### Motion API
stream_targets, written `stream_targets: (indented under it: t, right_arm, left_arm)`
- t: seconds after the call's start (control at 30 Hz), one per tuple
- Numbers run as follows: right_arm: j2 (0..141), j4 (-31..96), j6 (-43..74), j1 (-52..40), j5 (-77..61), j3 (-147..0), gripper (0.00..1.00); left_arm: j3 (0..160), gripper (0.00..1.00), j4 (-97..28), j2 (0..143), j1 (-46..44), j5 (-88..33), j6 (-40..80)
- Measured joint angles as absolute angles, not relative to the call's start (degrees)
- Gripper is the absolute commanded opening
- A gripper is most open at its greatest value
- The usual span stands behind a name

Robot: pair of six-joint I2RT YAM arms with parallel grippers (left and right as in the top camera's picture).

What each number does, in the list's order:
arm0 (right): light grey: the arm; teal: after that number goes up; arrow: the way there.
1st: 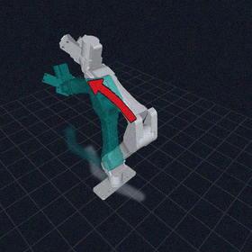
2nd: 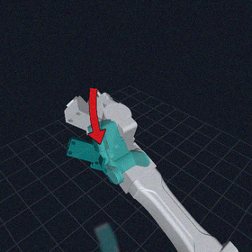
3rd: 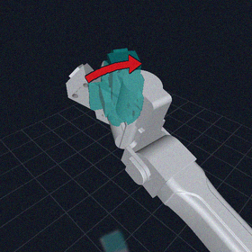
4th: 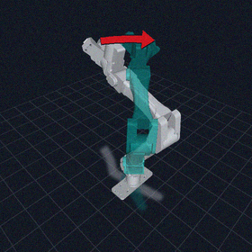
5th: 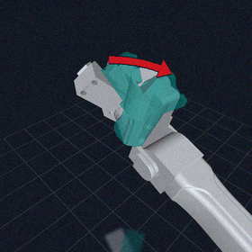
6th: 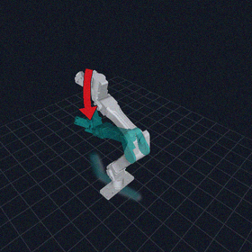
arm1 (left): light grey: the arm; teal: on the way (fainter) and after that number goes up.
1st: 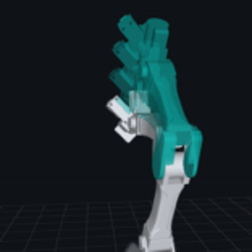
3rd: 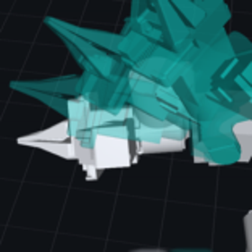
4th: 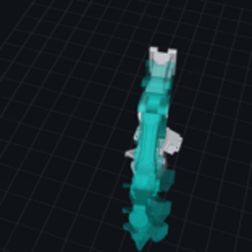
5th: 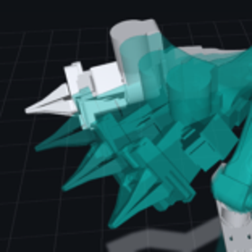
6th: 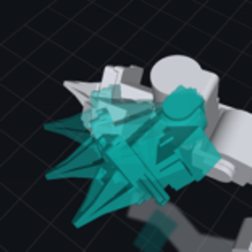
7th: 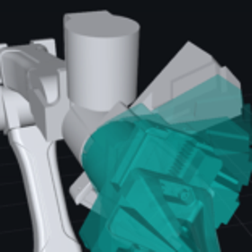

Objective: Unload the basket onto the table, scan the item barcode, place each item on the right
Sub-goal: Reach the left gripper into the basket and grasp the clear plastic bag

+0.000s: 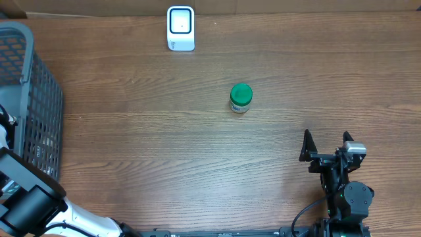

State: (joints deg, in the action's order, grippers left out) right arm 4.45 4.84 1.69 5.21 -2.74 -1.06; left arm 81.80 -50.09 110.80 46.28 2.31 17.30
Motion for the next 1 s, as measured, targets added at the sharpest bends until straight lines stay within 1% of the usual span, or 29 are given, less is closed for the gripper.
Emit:
stream_targets:
  t: [0.1,0.13,0.17,0.2,0.23,0.3,0.43,0.57,0.67,0.83,1.0]
  right_arm:
    - [4.4,4.8,1.7,5.2,-2.7,-1.1,1.0]
    - [4.4,4.8,1.7,5.2,-2.7,-1.1,1.0]
    - [4.4,4.8,1.7,5.2,-2.7,-1.1,1.0]
    - [4.4,4.8,1.7,5.2,-2.7,-1.1,1.0]
    - [4.4,4.8,1.7,5.2,-2.7,-1.1,1.0]
    - [4.4,4.8,1.7,5.2,-2.7,-1.1,1.0]
    - [4.4,4.8,1.7,5.2,-2.7,-1.1,1.0]
    - [4.4,4.8,1.7,5.2,-2.7,-1.1,1.0]
    - [4.4,4.8,1.7,5.2,-2.7,-1.1,1.0]
    - [4.4,4.9,1.7,5.2,-2.8,-1.1,1.0]
    - [4.4,4.8,1.7,5.2,-2.7,-1.1,1.0]
  left_arm:
    - [81.0,0.39,-49.4,110.8,46.3,3.1,16.8]
    - [81.0,0.33,-49.3,110.8,46.3,3.3,16.8]
    - [81.0,0.24,-49.1,110.8,46.3,3.6,16.8]
    - [81.0,0.19,-49.0,110.8,46.3,3.8,16.4]
    - [81.0,0.11,-48.9,110.8,46.3,4.0,16.6]
    - [81.0,0.04,-48.8,110.8,46.3,4.4,16.3]
    - [82.6,0.04,-50.3,110.7,46.3,4.5,16.3]
    - [87.7,0.04,-55.2,110.8,46.3,3.5,16.3]
    - [94.4,0.04,-58.6,110.8,46.3,2.2,16.3]
    - [110.4,0.04,-67.2,109.6,46.0,-0.3,16.3]
    - [120.1,0.04,-71.7,102.8,44.1,-2.1,16.1]
